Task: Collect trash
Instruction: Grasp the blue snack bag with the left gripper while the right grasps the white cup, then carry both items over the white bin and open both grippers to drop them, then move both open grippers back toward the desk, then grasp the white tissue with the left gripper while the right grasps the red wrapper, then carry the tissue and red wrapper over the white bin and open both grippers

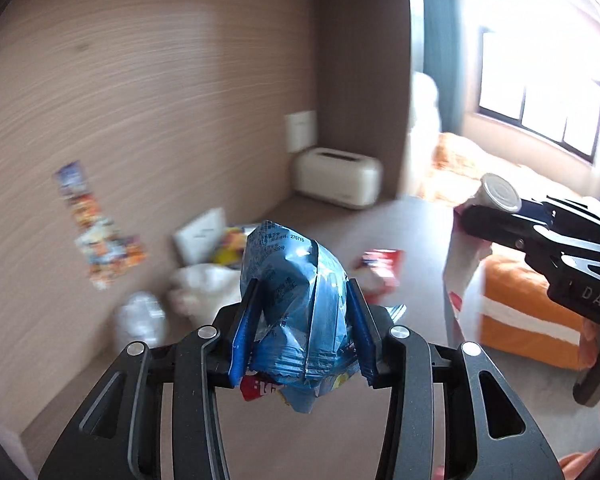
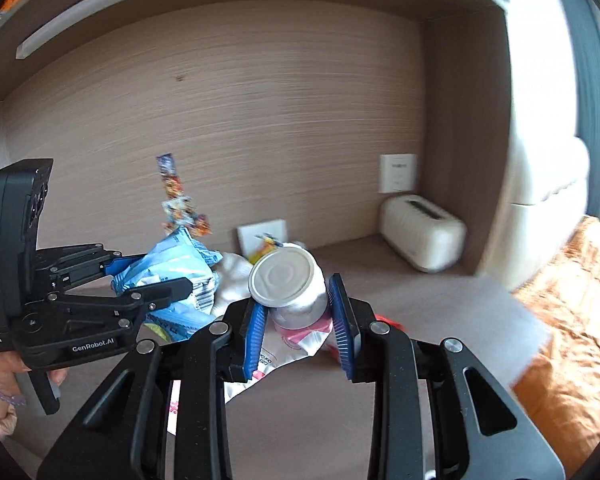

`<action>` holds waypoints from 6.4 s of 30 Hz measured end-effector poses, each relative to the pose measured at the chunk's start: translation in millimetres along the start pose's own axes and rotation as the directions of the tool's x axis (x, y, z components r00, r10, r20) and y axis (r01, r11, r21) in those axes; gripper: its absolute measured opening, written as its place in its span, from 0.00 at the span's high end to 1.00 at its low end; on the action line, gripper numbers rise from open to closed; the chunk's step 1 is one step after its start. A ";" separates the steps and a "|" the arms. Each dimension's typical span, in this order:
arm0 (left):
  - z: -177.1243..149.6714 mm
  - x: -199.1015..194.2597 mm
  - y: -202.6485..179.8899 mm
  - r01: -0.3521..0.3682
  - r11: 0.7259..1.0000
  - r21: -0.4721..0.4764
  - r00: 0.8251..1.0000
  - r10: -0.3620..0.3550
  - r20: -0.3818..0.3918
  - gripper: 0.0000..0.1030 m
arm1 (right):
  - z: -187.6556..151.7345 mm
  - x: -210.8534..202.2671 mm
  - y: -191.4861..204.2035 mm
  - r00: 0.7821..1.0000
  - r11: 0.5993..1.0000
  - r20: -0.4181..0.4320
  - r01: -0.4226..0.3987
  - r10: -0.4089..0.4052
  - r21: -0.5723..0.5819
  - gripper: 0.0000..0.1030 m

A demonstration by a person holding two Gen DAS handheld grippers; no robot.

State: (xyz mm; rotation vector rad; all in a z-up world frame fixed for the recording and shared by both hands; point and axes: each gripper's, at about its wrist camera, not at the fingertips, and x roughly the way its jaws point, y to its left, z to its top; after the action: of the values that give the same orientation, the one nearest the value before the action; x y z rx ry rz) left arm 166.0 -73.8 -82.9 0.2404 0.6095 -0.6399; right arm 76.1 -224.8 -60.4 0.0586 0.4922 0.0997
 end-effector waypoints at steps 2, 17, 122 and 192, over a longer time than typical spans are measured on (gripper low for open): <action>0.8 7.0 -25.3 0.060 0.998 0.021 0.998 -0.060 -0.010 0.60 | -9.9 -20.7 -16.9 0.998 0.998 -0.013 0.055 -0.054 0.013 0.69; -30.7 91.9 -260.7 0.419 0.873 0.251 0.906 -0.384 -0.178 0.59 | -119.7 -133.3 -162.5 0.928 0.913 -0.176 0.359 -0.328 0.195 0.69; -65.9 107.9 69.7 -0.121 0.991 -0.066 0.987 0.112 -0.119 0.04 | -46.6 138.0 -3.4 0.993 0.983 -0.106 0.028 -0.048 -0.179 0.04; 13.0 55.8 -255.1 0.358 0.911 0.205 0.934 -0.349 -0.083 0.95 | -109.2 -137.7 -164.5 0.953 0.933 -0.056 0.302 -0.297 0.193 0.43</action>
State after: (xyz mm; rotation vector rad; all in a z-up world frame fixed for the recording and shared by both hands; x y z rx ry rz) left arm 48.7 -305.5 -112.7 0.3534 0.6315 -1.0582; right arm -83.0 -399.8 -105.2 0.1786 0.5312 -0.2501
